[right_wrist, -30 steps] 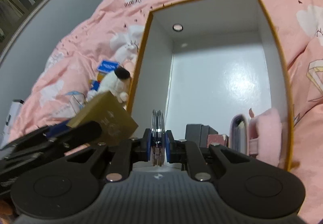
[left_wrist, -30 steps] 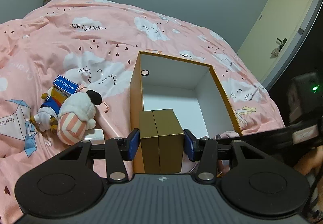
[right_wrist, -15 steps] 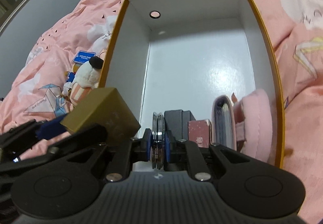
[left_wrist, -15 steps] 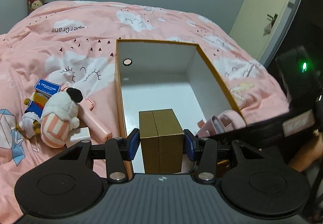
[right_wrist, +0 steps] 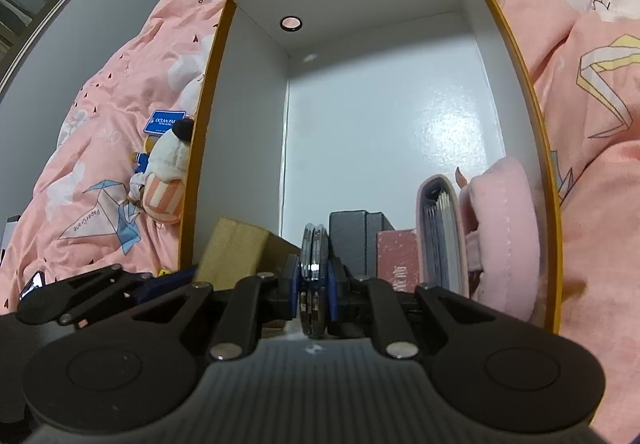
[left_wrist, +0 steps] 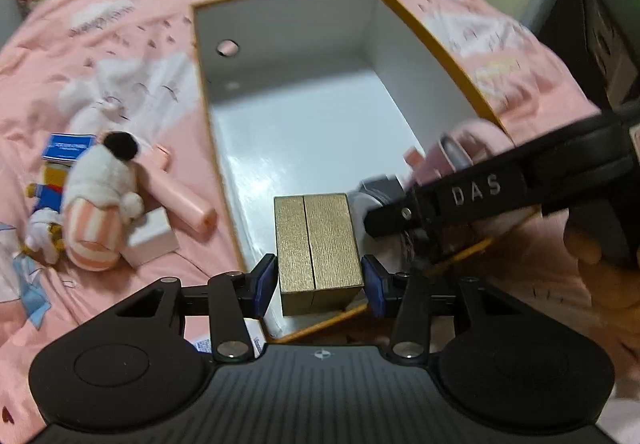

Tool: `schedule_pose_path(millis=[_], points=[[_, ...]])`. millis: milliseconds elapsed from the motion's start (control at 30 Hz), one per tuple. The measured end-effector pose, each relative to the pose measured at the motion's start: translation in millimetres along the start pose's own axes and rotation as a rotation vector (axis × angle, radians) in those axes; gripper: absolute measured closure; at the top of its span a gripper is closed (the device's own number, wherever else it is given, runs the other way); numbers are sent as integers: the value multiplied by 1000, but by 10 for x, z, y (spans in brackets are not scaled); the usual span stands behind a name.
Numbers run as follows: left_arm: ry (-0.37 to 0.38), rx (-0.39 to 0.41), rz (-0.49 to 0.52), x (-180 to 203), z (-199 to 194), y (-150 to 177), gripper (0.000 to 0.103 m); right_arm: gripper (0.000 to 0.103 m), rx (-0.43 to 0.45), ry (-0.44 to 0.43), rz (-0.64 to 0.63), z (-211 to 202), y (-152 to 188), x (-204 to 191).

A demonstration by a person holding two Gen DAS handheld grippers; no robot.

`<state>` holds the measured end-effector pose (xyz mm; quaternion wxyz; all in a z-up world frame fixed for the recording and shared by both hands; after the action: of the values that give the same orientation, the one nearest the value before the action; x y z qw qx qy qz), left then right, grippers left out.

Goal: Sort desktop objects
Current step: 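Lower the mirror into the orange box while the left gripper lowers the gold box beside it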

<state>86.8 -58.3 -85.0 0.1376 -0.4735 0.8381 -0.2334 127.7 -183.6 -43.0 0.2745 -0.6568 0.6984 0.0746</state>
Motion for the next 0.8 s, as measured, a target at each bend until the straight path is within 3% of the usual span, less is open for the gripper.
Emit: schedule_pose_path(millis=[200, 367, 433, 500, 533, 800], points=[[74, -44, 15, 11, 76, -16, 48, 86, 0, 18, -23, 2, 18, -29], [178, -52, -28, -31, 152, -14, 48, 82, -27, -12, 12, -8, 0, -2], [205, -55, -44, -31, 174, -25, 50, 80, -34, -15, 26, -3, -4, 12], [259, -48, -55, -4, 191, -41, 64, 75, -32, -26, 37, -17, -7, 13], [299, -55, -79, 11, 217, -39, 66, 73, -30, -39, 46, -34, -15, 12], [268, -36, -81, -27, 126, -16, 66, 68, 17, -55, -12, -187, -86, -59]])
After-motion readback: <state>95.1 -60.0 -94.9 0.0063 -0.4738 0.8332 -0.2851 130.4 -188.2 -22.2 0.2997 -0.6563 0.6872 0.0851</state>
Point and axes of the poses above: each gripper's, at about its wrist camera, not at the fingertips, and z roughly the way its jaws point, x to its right, y to its underside, the point moved 9 cm from there along z, roughly the way its jaws point, and after that the axes turned 13 degrees about z, right-handed, at the moved point
